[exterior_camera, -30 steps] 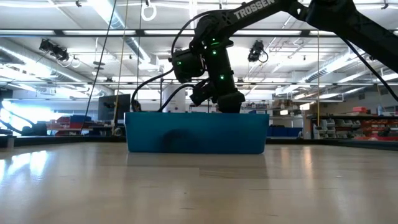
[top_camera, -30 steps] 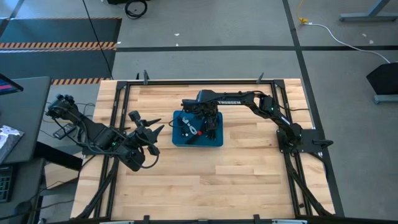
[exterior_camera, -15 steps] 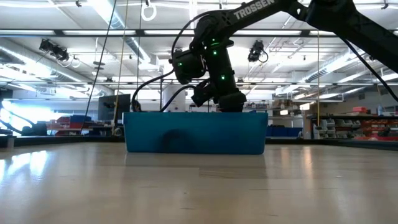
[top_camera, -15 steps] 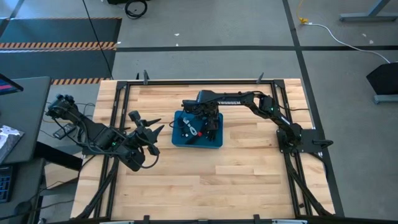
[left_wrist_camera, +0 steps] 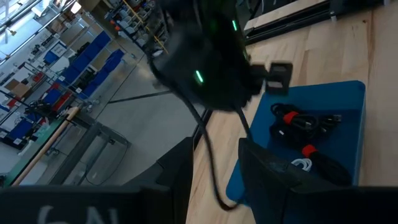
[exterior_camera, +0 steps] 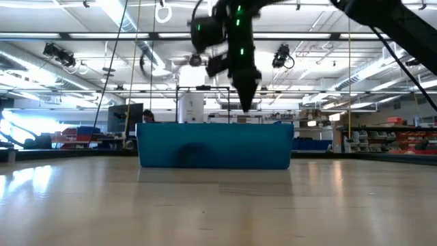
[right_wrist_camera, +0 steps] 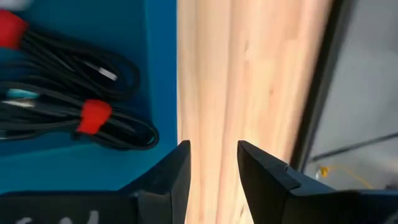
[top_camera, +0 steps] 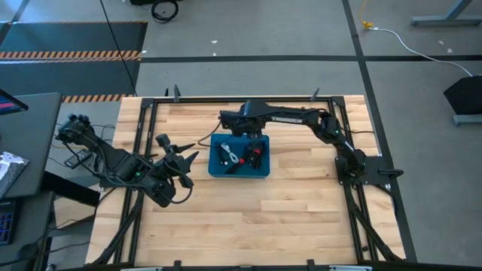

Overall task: Pick and place USB-C Cables
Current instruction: Move the blue bin to the center of the table

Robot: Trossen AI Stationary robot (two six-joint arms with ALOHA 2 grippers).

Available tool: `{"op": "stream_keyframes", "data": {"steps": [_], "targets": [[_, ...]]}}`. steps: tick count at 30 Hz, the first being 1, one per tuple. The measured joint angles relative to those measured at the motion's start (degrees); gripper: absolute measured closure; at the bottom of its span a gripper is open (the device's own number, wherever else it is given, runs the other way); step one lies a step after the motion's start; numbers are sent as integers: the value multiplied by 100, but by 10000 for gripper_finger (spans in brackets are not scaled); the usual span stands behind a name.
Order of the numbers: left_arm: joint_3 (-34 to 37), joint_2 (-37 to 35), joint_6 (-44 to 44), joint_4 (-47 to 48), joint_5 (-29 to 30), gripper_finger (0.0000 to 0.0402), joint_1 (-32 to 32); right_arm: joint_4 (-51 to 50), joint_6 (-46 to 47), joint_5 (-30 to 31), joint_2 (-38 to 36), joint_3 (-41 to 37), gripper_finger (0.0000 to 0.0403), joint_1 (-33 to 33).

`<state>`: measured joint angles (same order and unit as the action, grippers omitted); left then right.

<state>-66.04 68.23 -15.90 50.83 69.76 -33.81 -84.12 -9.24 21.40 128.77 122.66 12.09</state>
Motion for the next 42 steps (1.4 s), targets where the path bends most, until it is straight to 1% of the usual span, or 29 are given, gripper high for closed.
{"op": "stream_keyframes", "data": {"steps": [4,7,9,10,13,16,19,22,26,27,28,31,36,38,42], "targets": [[0,0,0,0,0,267,1,-117,169,-270,-447,231,265,-105],[0,0,0,-2,0,267,1,-357,553,-542,-853,231,265,-201],[0,0,-1,-5,0,267,1,-628,841,-618,-1117,229,265,-293],[0,0,-12,-7,0,267,1,-600,957,-655,-1269,181,265,-348],[0,0,-20,-43,2,267,-1,-555,1159,-1019,-1842,-72,265,-563],[0,0,157,-230,-69,267,1,-517,1371,-1070,-2402,-334,265,-819],[0,0,564,-707,-516,267,1,-262,1638,-996,-2942,-614,265,-1045],[8,34,1187,-1564,-1083,267,98,62,1854,-891,-3498,-948,266,-1277],[318,169,1882,-3091,-2101,267,528,386,2068,-886,-4026,-1578,266,-1599],[356,233,1951,-3297,-2368,267,707,403,2129,-878,-4130,-1759,266,-1669],[364,302,1944,-3314,-2645,267,906,411,2195,-865,-4226,-1968,266,-1732],[374,461,1568,-2820,-3335,267,1540,491,2428,-877,-4402,-2723,268,-1886],[378,535,816,-1409,-4265,267,2599,608,2623,-908,-4552,-4192,268,-2118],[378,533,627,-975,-4466,267,2922,897,2618,-870,-4649,-4797,268,-2166],[373,584,450,-255,-4912,267,3513,1852,2419,-824,-4865,-5789,269,-2098]]}}
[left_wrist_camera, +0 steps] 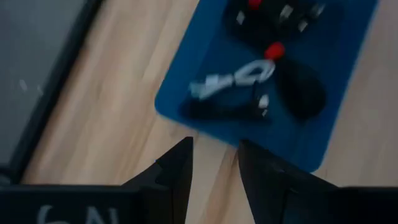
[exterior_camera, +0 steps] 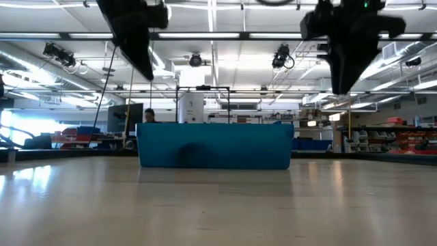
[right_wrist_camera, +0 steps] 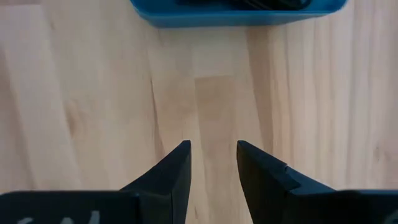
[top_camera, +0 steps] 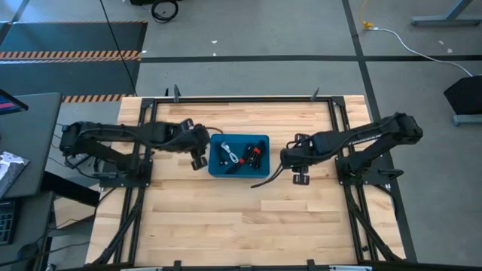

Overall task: Pick and place USB-C Cables
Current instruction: Move the blue bin to the center of the table

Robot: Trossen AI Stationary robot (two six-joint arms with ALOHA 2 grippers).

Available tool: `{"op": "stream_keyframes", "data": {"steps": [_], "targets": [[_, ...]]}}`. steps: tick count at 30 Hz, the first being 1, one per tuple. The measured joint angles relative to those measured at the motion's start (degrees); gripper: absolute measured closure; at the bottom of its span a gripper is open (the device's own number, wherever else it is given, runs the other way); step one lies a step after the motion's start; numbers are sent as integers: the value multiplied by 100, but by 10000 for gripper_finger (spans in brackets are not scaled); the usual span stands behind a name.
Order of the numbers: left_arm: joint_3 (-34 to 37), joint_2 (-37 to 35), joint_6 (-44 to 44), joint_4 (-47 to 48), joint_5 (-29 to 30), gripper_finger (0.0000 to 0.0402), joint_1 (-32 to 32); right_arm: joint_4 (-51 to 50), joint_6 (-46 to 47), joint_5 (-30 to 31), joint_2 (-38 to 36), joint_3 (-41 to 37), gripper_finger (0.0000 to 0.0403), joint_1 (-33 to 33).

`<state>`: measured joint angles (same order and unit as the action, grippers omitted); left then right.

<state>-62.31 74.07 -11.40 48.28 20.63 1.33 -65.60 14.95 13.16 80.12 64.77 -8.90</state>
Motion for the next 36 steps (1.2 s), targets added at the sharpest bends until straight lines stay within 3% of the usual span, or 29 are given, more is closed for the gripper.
{"op": "stream_keyframes", "data": {"steps": [8,15,22,36], "targets": [[0,1011,561,670,-1044,267,913,1153,-545,-65,-18,-890,269,684],[2,1887,808,1184,-1192,267,1274,1421,-1002,-141,46,-1007,269,1341],[0,2050,1063,425,-1647,267,1335,2287,-1363,-470,46,-1175,269,1704],[0,2096,1089,4,-2136,267,1177,3625,-1613,-723,50,-1830,269,1610]]}}
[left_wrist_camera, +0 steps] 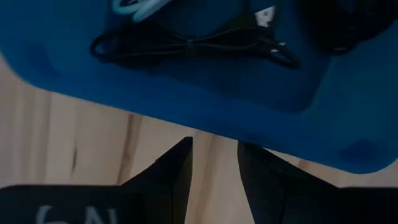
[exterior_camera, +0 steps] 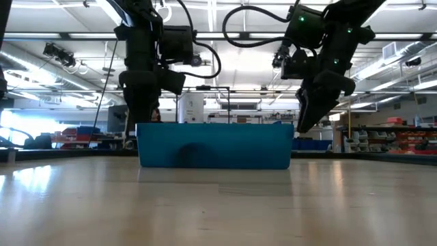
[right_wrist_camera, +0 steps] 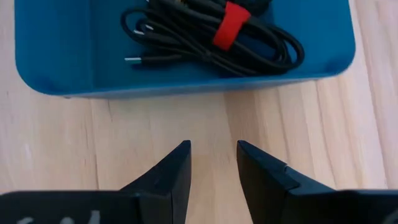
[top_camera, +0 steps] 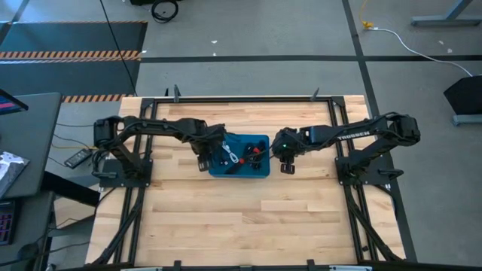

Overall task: Pick and place USB-C Cables
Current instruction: Move the blue bin to the center of the table

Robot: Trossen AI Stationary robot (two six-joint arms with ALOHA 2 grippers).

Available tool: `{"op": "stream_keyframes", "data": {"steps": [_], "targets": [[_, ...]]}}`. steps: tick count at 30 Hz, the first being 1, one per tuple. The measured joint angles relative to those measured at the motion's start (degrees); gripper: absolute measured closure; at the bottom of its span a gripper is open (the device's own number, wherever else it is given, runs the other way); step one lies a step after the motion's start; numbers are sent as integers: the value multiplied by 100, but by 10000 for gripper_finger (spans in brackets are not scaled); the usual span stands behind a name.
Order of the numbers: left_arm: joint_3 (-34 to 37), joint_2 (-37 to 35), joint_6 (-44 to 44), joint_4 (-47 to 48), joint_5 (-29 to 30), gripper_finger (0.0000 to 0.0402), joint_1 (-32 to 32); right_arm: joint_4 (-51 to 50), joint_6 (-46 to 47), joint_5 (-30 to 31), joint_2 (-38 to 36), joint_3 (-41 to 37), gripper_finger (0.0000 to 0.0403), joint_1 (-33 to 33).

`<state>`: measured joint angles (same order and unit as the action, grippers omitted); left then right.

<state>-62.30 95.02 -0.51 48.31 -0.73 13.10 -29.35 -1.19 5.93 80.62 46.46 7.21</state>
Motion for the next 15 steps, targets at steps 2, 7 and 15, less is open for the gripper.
{"op": "stream_keyframes", "data": {"steps": [2,7,15], "targets": [[0,0,-35,-38,-5,267,-60,114,-5,-4,0,-41,269,-3],[0,0,-133,-66,-86,267,-228,465,-5,-24,0,-191,269,-1],[0,0,-182,-112,-118,267,-437,703,-5,-63,0,-394,269,-1]]}}
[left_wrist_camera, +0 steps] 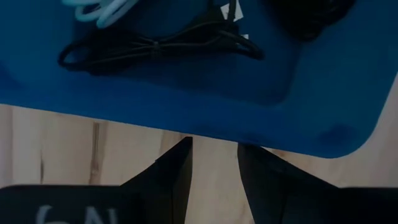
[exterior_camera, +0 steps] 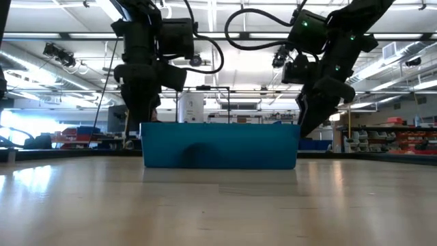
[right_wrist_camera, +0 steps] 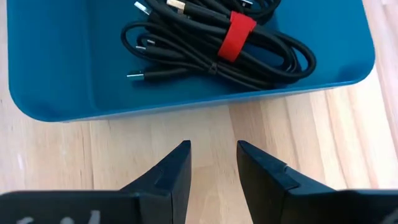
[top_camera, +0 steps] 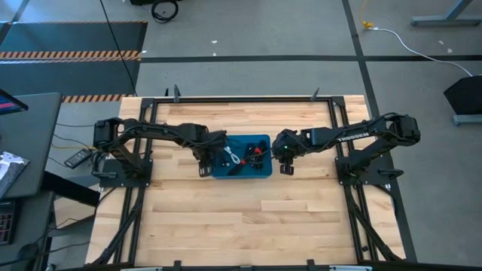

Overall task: Pick and place USB-C Cables
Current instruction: Move the blue bin to the center of the table, then return to Home Position

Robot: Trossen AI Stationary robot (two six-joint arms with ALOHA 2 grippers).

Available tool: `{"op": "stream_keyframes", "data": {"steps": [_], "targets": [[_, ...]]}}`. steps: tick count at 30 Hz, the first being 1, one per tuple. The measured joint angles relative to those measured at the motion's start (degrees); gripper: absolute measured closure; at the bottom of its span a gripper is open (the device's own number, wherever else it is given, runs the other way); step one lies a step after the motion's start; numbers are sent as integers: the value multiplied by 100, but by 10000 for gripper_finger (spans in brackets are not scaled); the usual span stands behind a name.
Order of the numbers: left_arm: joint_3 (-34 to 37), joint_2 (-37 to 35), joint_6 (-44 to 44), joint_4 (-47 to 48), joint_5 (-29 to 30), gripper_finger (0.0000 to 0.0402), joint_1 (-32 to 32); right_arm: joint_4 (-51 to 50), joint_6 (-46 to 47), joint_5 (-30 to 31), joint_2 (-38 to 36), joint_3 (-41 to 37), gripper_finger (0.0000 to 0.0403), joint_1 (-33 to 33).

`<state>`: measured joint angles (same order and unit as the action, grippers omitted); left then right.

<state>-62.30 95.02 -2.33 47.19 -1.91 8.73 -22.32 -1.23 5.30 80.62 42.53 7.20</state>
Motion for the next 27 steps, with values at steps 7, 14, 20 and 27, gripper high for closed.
{"op": "stream_keyframes", "data": {"steps": [7,14,20,27], "targets": [[0,0,4,254,311,267,149,48,0,-2,0,0,269,0],[0,-3,174,723,525,267,244,-60,-4,-24,0,0,269,0],[0,-221,352,650,174,267,93,-332,-49,-105,-104,116,269,6],[-135,-969,273,1312,364,267,105,-1514,-31,-91,-438,917,269,185]]}}
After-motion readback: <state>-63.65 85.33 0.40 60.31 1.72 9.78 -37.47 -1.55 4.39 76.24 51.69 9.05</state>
